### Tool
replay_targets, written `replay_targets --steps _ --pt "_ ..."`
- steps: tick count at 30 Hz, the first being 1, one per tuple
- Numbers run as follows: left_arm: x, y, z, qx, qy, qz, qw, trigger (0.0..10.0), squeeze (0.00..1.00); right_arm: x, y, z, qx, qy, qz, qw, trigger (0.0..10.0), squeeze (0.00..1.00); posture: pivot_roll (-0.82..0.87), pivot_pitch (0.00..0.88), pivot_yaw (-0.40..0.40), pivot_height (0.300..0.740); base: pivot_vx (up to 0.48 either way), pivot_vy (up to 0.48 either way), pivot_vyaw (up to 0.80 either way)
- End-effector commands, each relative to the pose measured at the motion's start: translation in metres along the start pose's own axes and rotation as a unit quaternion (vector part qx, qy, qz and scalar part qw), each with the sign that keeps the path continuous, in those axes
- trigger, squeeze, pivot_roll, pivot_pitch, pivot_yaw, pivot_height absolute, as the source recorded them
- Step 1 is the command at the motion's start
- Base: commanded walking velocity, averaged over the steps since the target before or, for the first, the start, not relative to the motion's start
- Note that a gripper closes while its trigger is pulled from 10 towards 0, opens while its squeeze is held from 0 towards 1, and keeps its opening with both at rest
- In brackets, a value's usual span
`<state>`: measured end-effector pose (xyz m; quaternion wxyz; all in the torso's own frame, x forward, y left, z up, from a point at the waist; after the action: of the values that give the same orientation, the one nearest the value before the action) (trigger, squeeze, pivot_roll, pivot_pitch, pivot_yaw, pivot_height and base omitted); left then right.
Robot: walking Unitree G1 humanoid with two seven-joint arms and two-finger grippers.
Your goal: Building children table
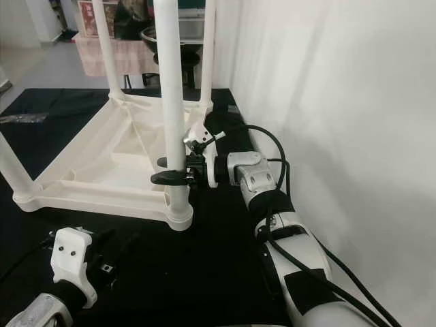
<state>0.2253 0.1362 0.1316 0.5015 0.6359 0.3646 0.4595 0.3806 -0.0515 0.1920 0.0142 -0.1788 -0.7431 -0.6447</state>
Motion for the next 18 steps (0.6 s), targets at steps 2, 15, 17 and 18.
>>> replay_targets --steps 2,15,17,18 --pt "-0.001 -0.002 -0.002 0.007 0.002 0.000 1.000 10.0 0.00 -0.005 -0.009 -0.007 -0.018 -0.016 0.016 1.000 0.0 0.00 0.08 0.000 -0.078 0.740 0.000 0.000 0.00" --pt "0.001 -0.006 -0.007 0.015 -0.005 -0.004 1.000 10.0 0.00 0.021 -0.083 0.026 -0.032 -0.334 0.035 0.941 0.0 0.00 0.03 0.000 -0.047 0.740 0.000 0.000 0.00" --pt "-0.001 -0.006 -0.007 0.016 -0.008 -0.003 1.000 10.0 0.00 0.018 -0.079 0.027 -0.031 -0.327 0.029 0.944 0.0 0.00 0.05 0.000 -0.066 0.740 0.000 0.000 0.00" --pt "-0.002 -0.006 -0.006 0.015 -0.011 -0.004 1.000 10.0 0.00 0.014 -0.078 0.026 -0.033 -0.333 0.030 0.942 0.0 0.00 0.04 0.000 -0.066 0.740 0.000 0.000 0.00"
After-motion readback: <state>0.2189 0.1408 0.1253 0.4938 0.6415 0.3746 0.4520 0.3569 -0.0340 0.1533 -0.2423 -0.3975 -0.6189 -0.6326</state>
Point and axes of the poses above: a point about 5 cm out from each wrist's last joint towards the gripper, its own z axis pointing out of the wrist towards the gripper, its own y axis along the axis of the wrist's last joint, x = y × z, the point moved 4 cm from there along z, pointing out of the wrist towards the gripper, and after that the axes turned 15 degrees about z, right-handed, at the moved point
